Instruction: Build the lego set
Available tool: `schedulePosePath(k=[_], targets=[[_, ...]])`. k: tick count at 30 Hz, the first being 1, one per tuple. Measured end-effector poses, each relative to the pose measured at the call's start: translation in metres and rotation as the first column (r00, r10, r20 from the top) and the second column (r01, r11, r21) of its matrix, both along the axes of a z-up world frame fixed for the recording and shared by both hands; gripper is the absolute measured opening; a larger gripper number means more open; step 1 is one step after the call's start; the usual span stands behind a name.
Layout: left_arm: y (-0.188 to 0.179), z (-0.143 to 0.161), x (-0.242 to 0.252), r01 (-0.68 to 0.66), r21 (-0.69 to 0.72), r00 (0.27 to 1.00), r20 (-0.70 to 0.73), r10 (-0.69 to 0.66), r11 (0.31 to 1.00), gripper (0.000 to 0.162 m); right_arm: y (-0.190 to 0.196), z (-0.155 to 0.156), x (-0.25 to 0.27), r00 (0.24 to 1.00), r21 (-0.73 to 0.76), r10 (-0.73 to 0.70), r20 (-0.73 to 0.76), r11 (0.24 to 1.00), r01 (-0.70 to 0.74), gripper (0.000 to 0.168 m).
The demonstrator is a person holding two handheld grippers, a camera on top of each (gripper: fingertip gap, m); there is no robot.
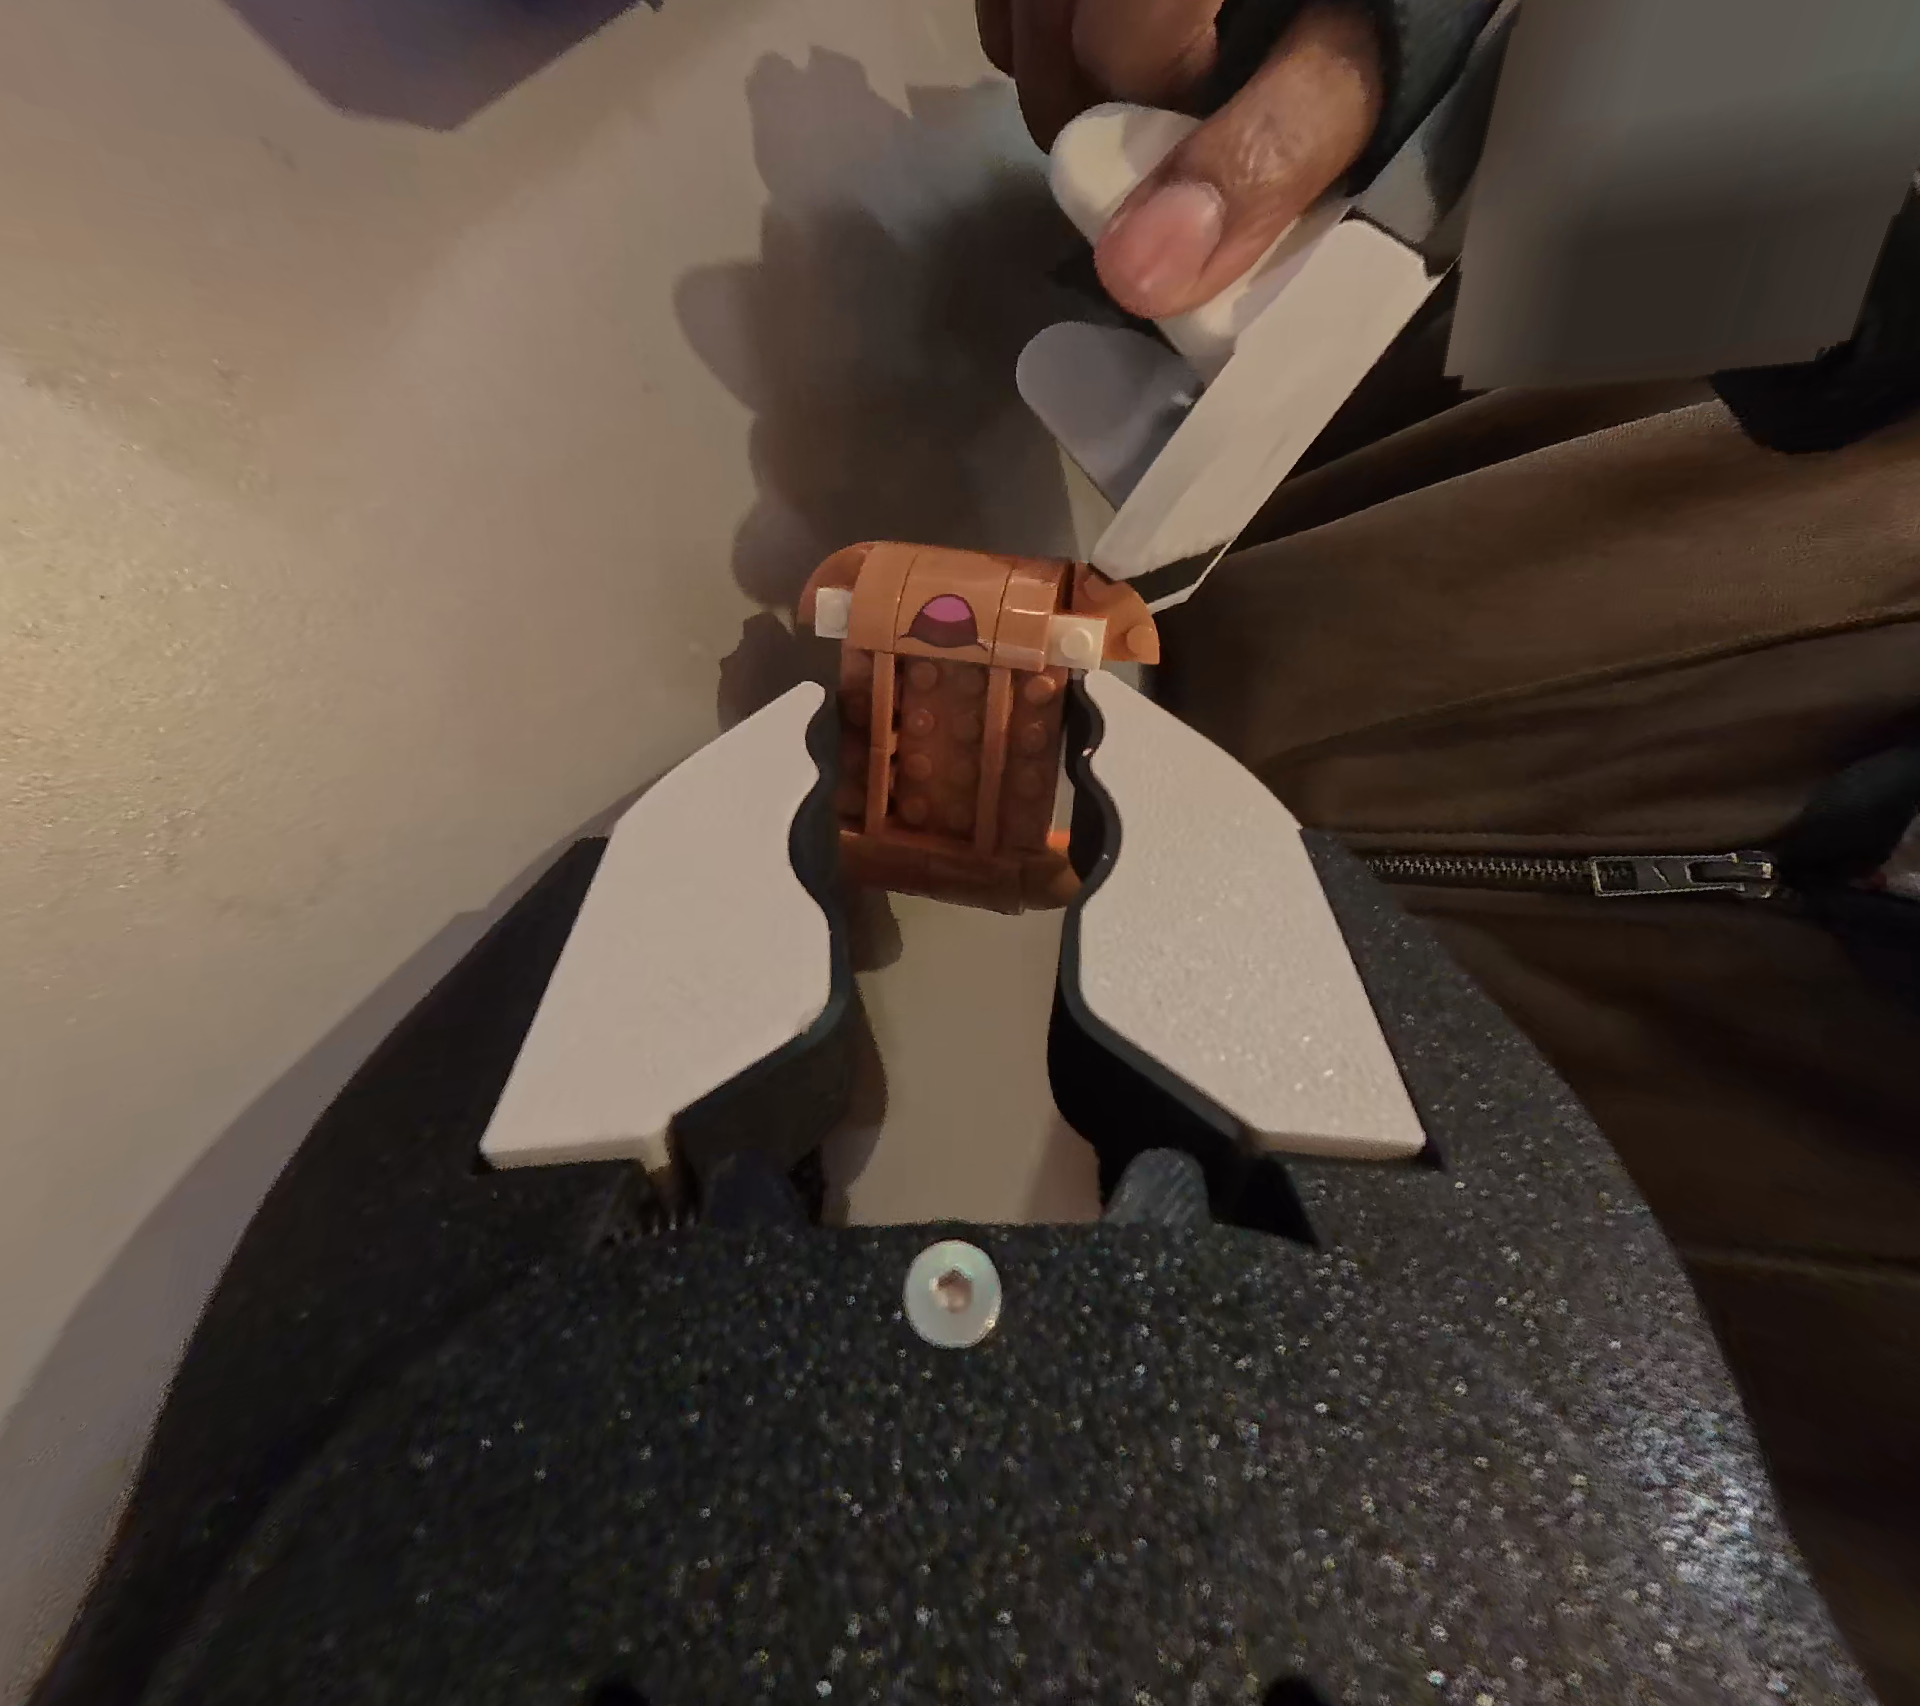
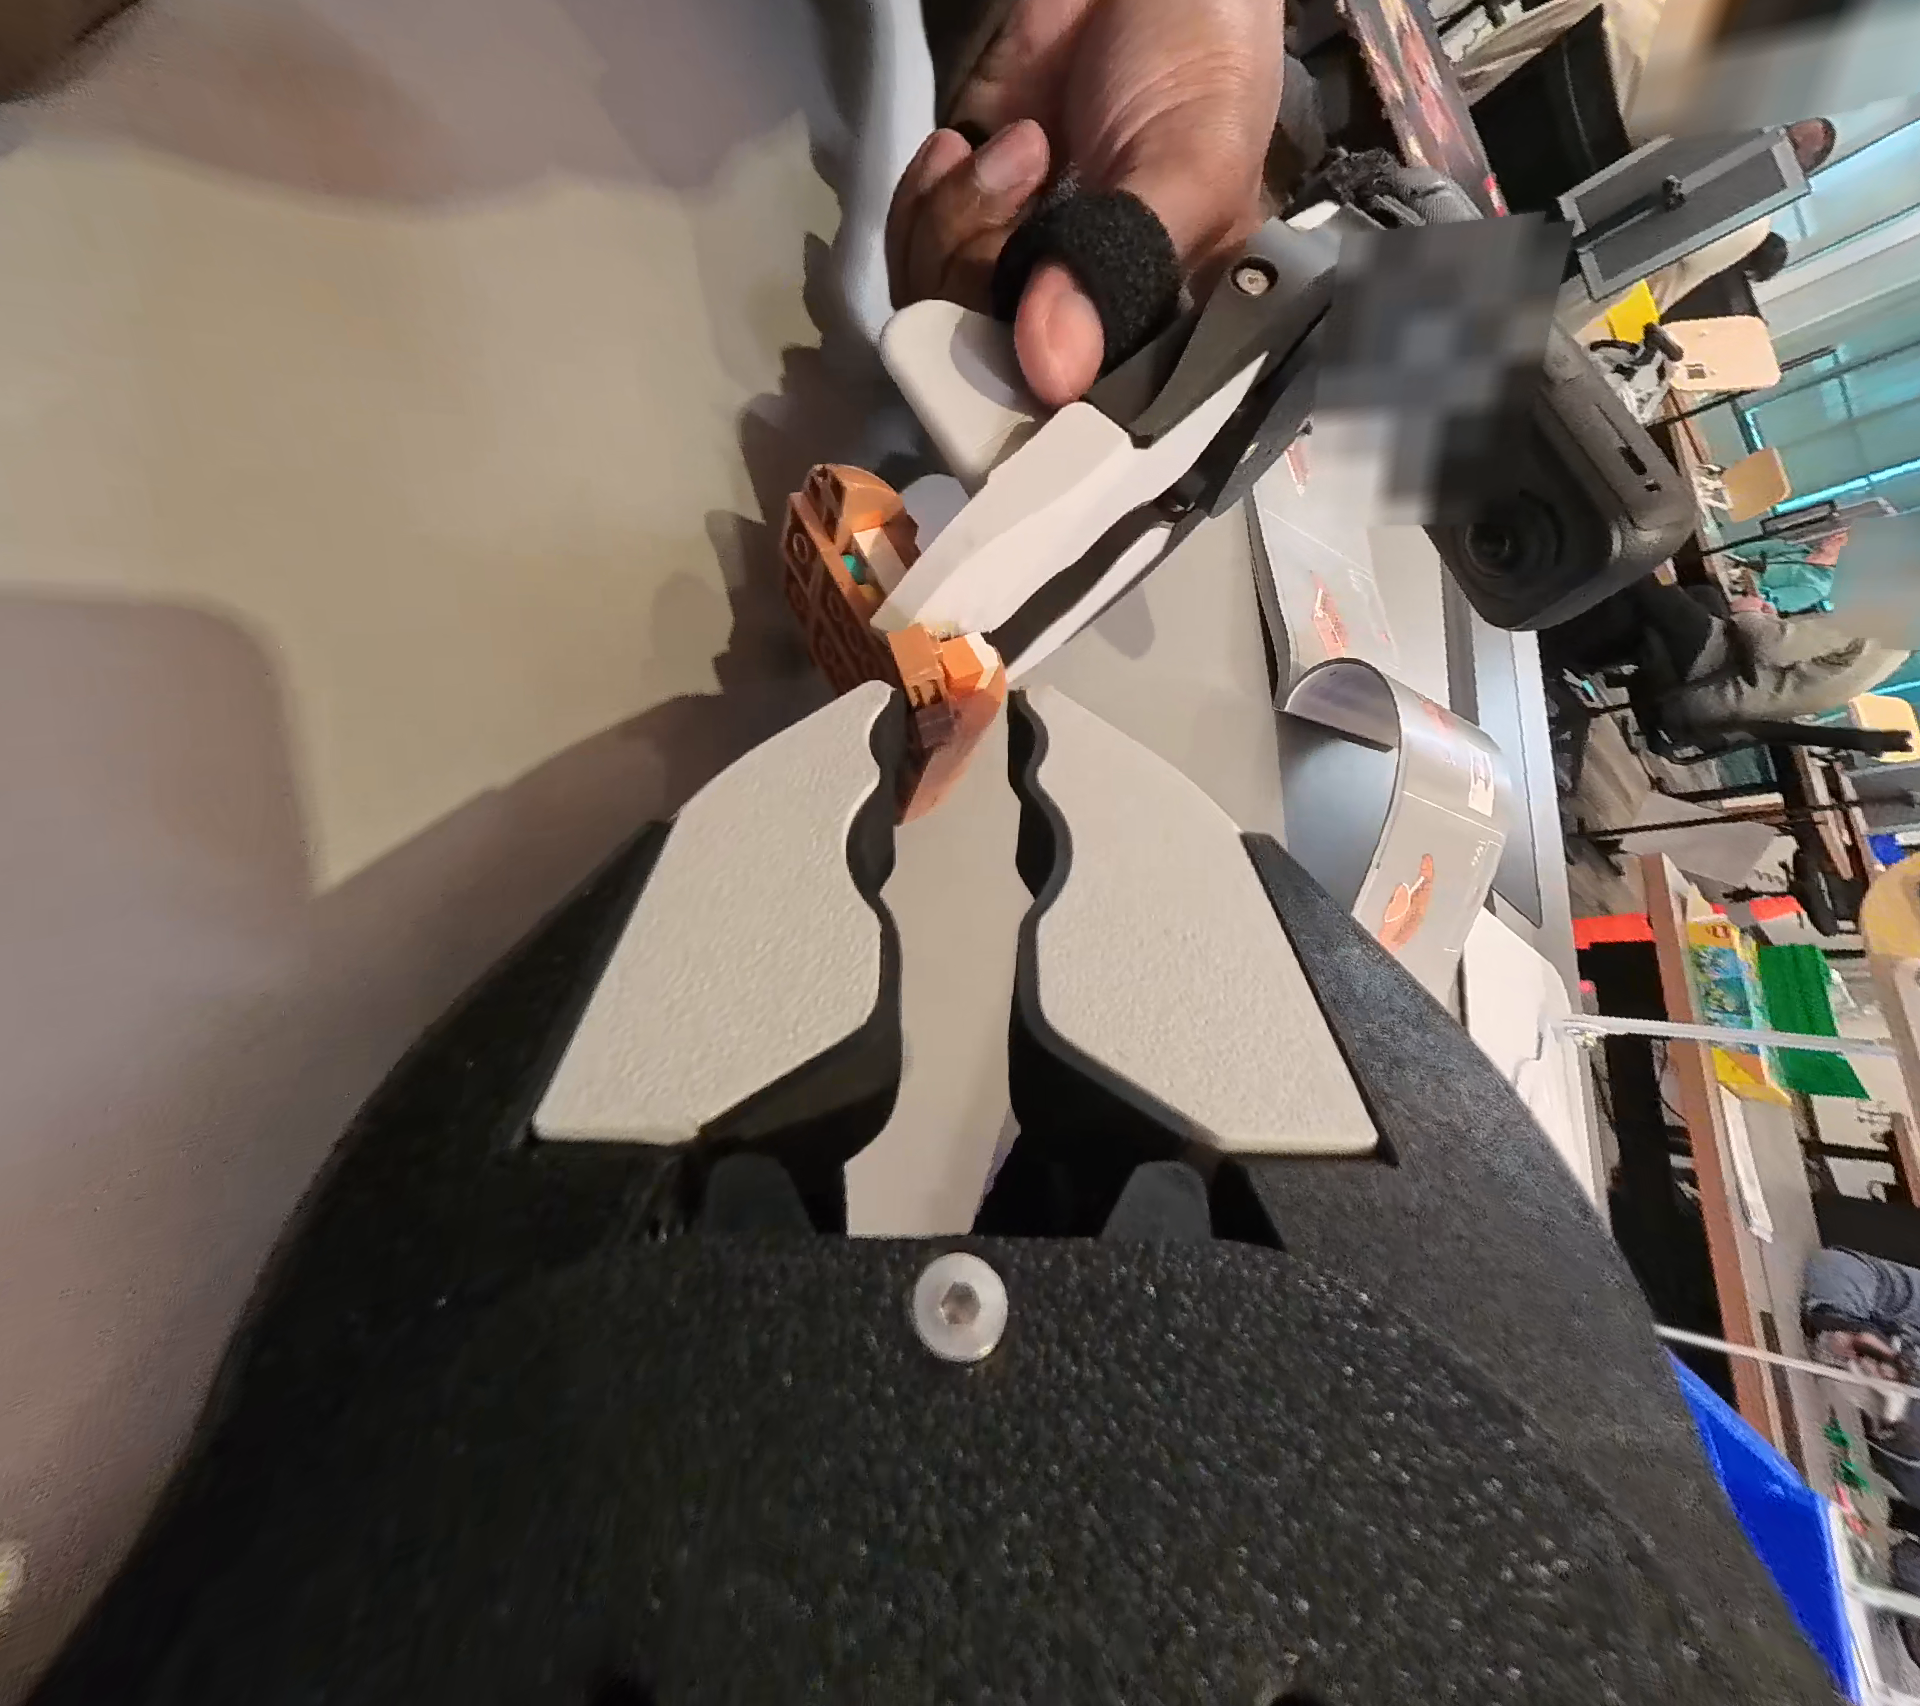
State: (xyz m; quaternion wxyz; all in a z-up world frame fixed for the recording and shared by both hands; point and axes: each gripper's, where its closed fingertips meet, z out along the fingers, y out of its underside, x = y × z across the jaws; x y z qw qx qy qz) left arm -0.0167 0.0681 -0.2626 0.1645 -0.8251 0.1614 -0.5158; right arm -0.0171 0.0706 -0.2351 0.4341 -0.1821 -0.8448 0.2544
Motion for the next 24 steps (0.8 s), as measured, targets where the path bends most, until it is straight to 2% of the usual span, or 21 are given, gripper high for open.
schedulePosePath(k=[9,24], targets=[[-0.0012,-0.0012,-0.0017,0.030,0.005,0.998,-0.049,-0.029,1.000,0.041,-0.0043,-0.0049,0.0015,0.995,-0.046,0.076,0.059,0.996,-0.074,0.010],[-0.0007,-0.0001,-0.0010,0.056,0.043,0.988,-0.143,-0.049,0.998,0.041,-0.0049,-0.0043,0.0036,0.985,-0.075,0.140,0.099,0.988,-0.133,0.010]])
